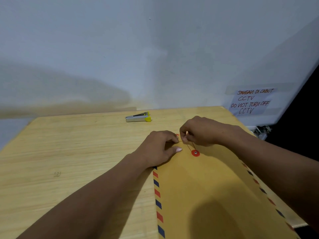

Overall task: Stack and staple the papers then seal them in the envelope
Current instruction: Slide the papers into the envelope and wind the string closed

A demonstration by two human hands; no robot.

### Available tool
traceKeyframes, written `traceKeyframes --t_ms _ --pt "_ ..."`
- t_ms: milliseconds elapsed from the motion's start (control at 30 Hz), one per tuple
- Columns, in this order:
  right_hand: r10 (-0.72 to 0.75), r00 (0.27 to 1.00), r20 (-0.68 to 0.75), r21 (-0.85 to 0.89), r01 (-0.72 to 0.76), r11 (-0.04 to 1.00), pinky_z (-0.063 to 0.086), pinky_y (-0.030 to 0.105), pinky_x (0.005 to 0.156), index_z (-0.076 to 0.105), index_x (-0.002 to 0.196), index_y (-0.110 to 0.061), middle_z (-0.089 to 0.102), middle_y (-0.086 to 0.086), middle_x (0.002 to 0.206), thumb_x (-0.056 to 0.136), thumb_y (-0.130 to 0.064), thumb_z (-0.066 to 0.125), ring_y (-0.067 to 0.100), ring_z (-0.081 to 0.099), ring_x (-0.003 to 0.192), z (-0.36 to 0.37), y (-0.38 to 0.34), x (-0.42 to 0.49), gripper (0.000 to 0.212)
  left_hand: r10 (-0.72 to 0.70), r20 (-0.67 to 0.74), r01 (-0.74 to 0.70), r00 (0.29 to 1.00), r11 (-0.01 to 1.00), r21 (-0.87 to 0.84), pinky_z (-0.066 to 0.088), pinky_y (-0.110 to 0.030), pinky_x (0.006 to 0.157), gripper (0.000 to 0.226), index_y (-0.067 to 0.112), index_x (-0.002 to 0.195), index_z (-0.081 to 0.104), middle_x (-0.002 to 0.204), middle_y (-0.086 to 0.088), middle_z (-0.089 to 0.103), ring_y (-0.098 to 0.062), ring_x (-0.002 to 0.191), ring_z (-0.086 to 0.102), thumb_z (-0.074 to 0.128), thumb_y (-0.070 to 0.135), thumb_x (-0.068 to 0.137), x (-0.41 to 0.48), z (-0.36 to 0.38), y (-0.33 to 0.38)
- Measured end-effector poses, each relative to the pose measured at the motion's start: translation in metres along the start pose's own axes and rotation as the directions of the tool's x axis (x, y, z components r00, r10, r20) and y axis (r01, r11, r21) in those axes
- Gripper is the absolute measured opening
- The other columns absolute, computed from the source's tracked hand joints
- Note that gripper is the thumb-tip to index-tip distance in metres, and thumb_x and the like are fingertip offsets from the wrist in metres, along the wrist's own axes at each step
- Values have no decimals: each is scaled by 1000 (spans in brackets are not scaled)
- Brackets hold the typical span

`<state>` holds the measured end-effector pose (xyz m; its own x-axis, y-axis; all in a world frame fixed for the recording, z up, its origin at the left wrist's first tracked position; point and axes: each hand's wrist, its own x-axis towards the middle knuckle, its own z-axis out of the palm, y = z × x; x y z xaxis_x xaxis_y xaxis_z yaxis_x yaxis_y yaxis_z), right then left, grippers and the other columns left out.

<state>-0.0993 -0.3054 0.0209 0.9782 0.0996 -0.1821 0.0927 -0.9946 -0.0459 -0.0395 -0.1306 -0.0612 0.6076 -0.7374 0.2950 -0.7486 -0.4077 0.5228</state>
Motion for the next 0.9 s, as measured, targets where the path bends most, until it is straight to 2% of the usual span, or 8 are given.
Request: traceKeyframes --t_ms 67,133,333,500,633,900 --pt "-29 998 -54 -35 27 999 47 33 67 65 92 -31 55 -6 89 95 -29 58 20 58 85 3 6 12 8 3 -18 -3 1000 1000 -30 49 -33 105 38 18 118 74 126 3 70 -10 118 62 73 40 88 0 3 -2" --pt "-47 995 -93 -25 44 999 42 31 66 69 99 -28 53 -9 86 94 -33 62 16 55 84 8 13 23 10 -3 -30 2 1000 999 -42 48 -32 106 38 20 119 74 127 5 70 -8 119 61 74 41 87 1 5 -4" --pt "36 988 -150 212 -3 977 39 28 63 67 85 -24 57 -14 75 87 -32 73 14 56 76 22 34 44 11 -3 -49 1 999 999 -41 46 -35 107 40 23 119 73 126 9 69 -6 122 56 73 46 86 2 8 -9" --pt "102 990 -93 403 -56 914 41 23 62 74 90 -16 66 -10 79 86 -28 75 7 59 77 20 42 48 12 32 -23 -32 999 999 -15 46 -37 104 41 24 123 71 128 7 66 -10 122 54 68 46 89 2 7 -10" --pt "145 988 -61 402 -108 909 40 22 62 72 90 -17 65 -8 81 88 -25 73 8 57 77 20 46 53 9 34 6 -34 999 999 19 44 -34 105 44 26 130 66 133 8 62 -10 124 50 65 47 92 2 7 -11" --pt "221 969 -107 382 -165 909 36 22 59 66 88 -24 58 -11 82 92 -27 67 7 51 77 30 61 30 5 15 2 -15 1000 1000 15 45 -35 104 41 25 126 69 130 9 62 -11 121 53 66 46 90 2 8 -9"
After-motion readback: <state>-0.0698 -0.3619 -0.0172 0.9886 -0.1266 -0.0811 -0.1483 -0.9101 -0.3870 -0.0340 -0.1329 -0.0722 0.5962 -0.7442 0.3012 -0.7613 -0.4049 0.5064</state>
